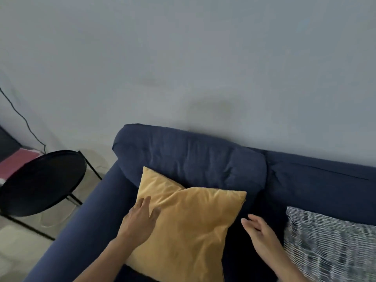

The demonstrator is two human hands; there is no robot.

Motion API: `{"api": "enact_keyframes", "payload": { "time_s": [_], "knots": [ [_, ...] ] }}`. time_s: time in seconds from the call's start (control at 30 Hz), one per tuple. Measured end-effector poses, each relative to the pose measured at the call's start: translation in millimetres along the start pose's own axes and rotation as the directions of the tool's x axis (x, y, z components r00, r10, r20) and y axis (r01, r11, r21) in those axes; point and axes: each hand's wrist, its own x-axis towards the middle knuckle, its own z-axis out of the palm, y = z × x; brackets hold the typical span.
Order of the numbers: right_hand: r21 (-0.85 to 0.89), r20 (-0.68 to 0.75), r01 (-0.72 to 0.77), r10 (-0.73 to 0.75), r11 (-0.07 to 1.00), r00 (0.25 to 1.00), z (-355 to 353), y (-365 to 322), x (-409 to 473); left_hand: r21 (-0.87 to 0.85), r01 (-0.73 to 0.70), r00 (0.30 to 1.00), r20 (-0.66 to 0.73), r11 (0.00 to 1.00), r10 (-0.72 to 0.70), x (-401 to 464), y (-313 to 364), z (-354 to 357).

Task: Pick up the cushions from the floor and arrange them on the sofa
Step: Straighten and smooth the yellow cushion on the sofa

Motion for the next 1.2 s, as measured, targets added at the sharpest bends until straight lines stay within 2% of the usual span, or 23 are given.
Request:
{"api": "enact_keyframes", "payload": {
  "time_s": [0.17,0.3,0.43,0.63,0.8,0.93,1.2],
  "knots": [
    [0.118,-0.097,-0.06,0.071,0.991,0.993,40.8,7.1,56.5,-0.195,-0.023,0.992,-0.123,0.981,-0.001,93.3,-42.2,4.8],
    [0.184,-0.149,0.002,0.026,0.983,0.989,60.3,7.8,85.0,-0.394,0.0,0.994,-0.101,0.919,-0.043,149.2,-53.2,19.4],
    [0.304,-0.193,0.039,0.021,0.952,0.981,67.6,12.0,103.6,-0.475,-0.027,0.992,-0.121,0.879,-0.035,179.7,-54.9,31.9],
    [0.231,-0.297,0.166,-0.093,0.959,0.95,78.1,19.0,107.4,-0.459,-0.077,0.984,-0.178,0.885,-0.006,198.0,-61.3,38.0],
    [0.085,-0.408,0.23,-0.176,0.969,0.896,75.2,9.4,107.2,-0.383,-0.176,0.932,-0.361,0.907,0.029,196.3,-61.7,20.2],
    [0.025,-0.47,0.232,-0.193,0.972,0.861,71.3,5.0,116.6,-0.321,-0.236,0.9,-0.428,0.917,0.082,203.5,-56.4,12.5],
    [0.128,-0.538,0.176,-0.081,0.976,0.839,83.9,2.6,124.8,-0.449,-0.076,0.948,-0.308,0.89,-0.075,215.0,-45.7,10.1]
  ]
}}
